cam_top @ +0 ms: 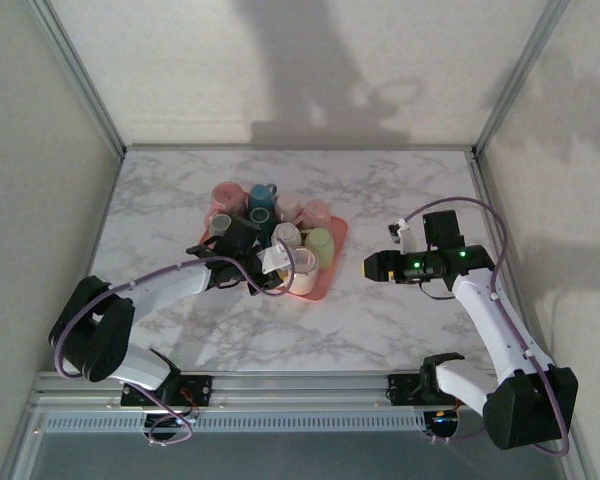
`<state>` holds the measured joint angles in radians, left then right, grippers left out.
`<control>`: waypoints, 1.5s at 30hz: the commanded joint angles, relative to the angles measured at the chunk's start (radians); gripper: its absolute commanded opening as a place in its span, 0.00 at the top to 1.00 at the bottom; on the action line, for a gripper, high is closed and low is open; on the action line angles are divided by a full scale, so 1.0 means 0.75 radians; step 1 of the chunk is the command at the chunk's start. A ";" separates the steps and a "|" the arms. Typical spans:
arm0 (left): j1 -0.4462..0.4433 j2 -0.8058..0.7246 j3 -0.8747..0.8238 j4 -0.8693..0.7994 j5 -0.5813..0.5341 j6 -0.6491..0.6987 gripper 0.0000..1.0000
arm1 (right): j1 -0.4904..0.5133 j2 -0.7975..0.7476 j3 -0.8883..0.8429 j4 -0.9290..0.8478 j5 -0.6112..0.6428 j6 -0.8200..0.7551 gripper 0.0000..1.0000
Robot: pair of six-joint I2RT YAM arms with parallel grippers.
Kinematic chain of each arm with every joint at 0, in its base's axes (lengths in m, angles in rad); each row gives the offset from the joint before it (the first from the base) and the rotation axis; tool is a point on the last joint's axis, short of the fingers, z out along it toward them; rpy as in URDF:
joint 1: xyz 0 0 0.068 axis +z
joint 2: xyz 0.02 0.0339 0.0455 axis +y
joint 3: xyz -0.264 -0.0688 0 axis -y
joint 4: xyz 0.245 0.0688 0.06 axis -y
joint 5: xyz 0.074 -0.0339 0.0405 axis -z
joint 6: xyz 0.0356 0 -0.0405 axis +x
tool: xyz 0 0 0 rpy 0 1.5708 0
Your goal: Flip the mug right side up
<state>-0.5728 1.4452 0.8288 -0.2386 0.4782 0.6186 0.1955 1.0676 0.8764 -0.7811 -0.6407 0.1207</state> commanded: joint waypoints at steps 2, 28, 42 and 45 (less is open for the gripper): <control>0.000 -0.140 0.076 -0.007 0.095 -0.046 1.00 | 0.008 -0.047 -0.011 0.021 -0.014 0.038 0.34; 0.226 -0.403 0.437 0.354 0.376 -1.271 1.00 | 0.007 -0.105 0.121 0.276 -0.541 0.238 0.33; 0.174 -0.299 0.208 1.183 0.119 -2.272 1.00 | 0.021 -0.027 0.041 1.086 -0.619 0.886 0.34; 0.154 -0.299 0.116 1.367 0.066 -2.358 1.00 | 0.050 0.001 0.033 1.236 -0.560 1.033 0.35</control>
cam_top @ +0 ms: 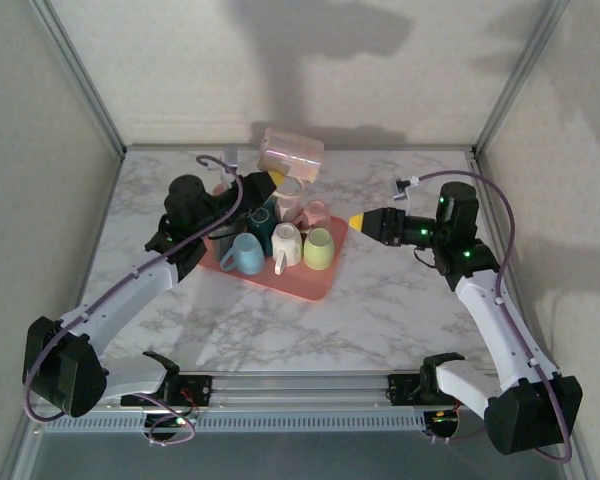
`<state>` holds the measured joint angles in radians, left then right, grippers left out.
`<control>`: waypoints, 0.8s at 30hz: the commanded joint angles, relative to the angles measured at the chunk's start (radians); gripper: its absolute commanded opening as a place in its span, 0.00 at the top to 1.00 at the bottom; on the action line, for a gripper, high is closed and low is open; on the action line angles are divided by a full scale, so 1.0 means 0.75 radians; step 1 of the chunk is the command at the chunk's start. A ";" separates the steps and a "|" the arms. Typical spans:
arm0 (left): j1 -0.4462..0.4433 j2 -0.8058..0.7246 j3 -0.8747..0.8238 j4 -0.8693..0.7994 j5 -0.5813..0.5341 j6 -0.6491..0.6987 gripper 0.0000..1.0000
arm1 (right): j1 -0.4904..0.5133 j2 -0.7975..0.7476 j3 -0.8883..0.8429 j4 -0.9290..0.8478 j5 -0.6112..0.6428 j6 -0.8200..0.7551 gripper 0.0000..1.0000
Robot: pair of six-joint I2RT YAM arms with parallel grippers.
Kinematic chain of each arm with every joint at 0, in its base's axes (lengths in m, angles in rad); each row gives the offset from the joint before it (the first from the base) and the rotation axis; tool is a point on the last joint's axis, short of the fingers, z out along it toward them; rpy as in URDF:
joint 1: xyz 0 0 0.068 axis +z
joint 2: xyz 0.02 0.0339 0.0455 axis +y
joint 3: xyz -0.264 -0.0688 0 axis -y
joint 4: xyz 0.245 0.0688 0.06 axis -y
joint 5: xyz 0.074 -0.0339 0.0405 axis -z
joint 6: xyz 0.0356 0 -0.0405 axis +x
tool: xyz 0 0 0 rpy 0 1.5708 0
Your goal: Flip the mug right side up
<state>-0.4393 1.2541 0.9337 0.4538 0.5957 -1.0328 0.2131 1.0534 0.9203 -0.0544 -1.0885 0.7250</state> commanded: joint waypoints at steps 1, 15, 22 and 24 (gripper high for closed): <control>-0.033 -0.043 -0.053 0.514 -0.111 -0.186 1.00 | 0.039 0.033 -0.024 0.321 0.061 0.280 0.35; -0.085 0.007 -0.068 0.656 -0.135 -0.250 1.00 | 0.270 0.226 0.051 0.763 0.286 0.664 0.38; -0.097 0.035 -0.044 0.646 -0.135 -0.255 1.00 | 0.311 0.271 0.067 0.829 0.358 0.697 0.46; -0.103 0.048 -0.033 0.650 -0.133 -0.257 1.00 | 0.323 0.295 0.068 0.874 0.377 0.731 0.47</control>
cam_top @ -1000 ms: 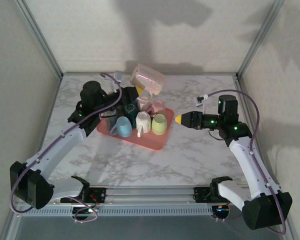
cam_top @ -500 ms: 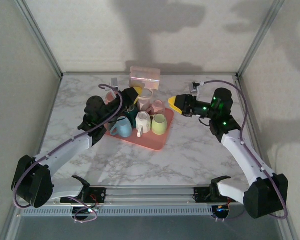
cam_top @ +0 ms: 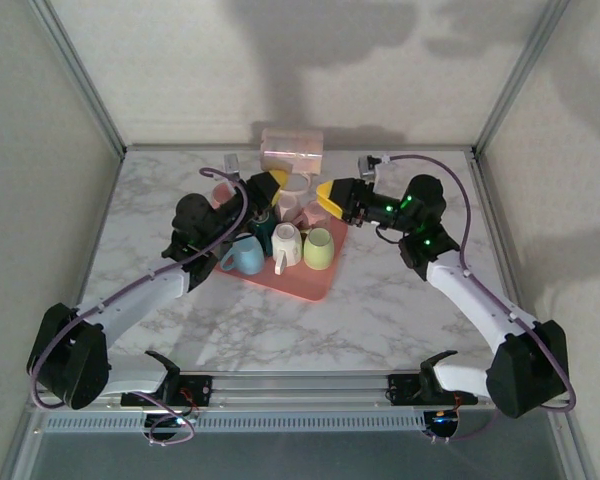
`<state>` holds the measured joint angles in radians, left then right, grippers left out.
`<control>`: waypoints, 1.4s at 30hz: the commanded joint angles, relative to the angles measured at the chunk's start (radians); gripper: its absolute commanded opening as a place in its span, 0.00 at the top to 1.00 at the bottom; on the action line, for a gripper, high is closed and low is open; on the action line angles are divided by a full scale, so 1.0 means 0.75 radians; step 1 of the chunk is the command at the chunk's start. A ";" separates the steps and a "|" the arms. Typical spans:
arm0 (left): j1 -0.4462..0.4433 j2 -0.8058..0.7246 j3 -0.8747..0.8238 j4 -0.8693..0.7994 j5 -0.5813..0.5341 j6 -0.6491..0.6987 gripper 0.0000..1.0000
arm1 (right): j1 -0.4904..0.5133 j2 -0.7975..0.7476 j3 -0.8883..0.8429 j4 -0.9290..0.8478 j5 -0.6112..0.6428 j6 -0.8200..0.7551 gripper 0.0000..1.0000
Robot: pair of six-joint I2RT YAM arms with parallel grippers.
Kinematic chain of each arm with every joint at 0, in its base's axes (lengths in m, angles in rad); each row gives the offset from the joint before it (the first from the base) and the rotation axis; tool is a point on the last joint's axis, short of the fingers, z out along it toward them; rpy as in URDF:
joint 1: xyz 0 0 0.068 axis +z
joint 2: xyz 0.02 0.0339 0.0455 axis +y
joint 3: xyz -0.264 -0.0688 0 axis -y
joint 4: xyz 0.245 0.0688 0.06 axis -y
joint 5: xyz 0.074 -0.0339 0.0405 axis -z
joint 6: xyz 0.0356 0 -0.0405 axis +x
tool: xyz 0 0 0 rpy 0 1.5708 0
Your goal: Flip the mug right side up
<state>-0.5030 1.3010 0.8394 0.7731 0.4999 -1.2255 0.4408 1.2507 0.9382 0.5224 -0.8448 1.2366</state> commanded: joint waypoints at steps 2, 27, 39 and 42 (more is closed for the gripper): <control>-0.024 -0.005 0.099 0.229 -0.007 -0.004 1.00 | 0.028 0.057 0.045 0.122 0.074 0.079 0.49; -0.080 0.055 0.074 0.255 -0.054 -0.005 1.00 | 0.083 0.184 0.033 0.296 0.242 0.232 0.74; -0.082 0.019 0.067 0.083 -0.061 0.133 0.63 | 0.082 0.093 0.064 0.125 0.362 -0.040 1.00; -0.081 0.002 0.092 -0.025 -0.070 0.186 0.50 | 0.082 0.093 0.081 0.117 0.367 -0.077 1.00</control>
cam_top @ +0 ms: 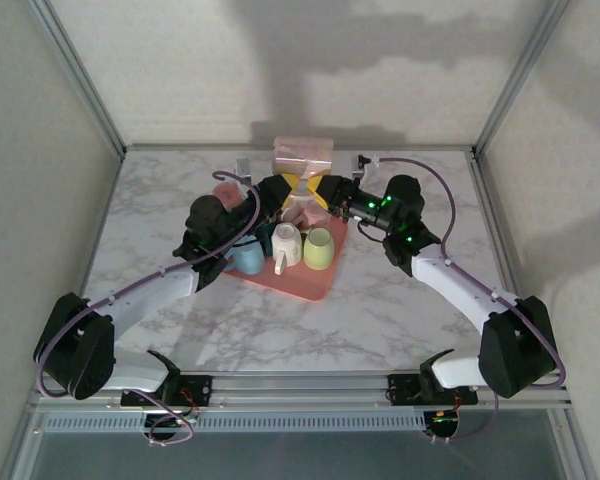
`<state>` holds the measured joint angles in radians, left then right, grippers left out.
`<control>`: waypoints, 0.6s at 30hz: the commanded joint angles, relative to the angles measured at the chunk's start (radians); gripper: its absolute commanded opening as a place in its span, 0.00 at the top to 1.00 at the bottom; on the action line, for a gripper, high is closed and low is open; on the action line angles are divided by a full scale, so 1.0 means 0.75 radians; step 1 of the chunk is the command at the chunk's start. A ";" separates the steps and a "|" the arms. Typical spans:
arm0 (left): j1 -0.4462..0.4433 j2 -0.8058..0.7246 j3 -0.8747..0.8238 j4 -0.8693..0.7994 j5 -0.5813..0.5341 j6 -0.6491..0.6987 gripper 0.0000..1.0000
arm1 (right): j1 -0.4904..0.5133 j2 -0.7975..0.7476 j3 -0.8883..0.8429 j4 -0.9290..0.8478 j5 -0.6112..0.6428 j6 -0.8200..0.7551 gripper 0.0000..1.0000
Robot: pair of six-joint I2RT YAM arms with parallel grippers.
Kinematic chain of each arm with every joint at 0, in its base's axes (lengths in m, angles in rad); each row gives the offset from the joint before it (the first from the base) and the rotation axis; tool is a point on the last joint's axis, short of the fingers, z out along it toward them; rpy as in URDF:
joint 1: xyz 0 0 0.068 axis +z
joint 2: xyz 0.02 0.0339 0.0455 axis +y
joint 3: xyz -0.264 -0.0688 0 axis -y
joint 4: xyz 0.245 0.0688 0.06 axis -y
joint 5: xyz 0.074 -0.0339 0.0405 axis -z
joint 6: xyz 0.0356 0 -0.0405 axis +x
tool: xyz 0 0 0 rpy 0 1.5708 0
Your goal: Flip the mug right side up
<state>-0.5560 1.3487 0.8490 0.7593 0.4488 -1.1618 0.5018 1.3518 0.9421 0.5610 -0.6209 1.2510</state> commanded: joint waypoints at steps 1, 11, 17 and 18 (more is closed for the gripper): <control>-0.008 -0.067 0.085 -0.037 -0.001 0.111 0.47 | 0.000 -0.040 0.082 0.057 0.070 -0.110 1.00; 0.069 -0.156 0.035 -0.255 0.147 0.232 0.32 | -0.080 -0.138 0.114 -0.159 0.071 -0.306 1.00; 0.129 -0.229 0.099 -0.544 0.204 0.550 0.30 | -0.157 -0.254 0.160 -0.533 0.097 -0.572 1.00; 0.135 -0.231 0.115 -0.612 0.211 0.601 0.29 | -0.167 -0.269 0.168 -0.588 0.111 -0.617 1.00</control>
<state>-0.4686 1.2026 0.8791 0.4309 0.5594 -0.8742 0.3904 1.2209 0.9890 0.1669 -0.5591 0.9485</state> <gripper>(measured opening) 0.704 0.176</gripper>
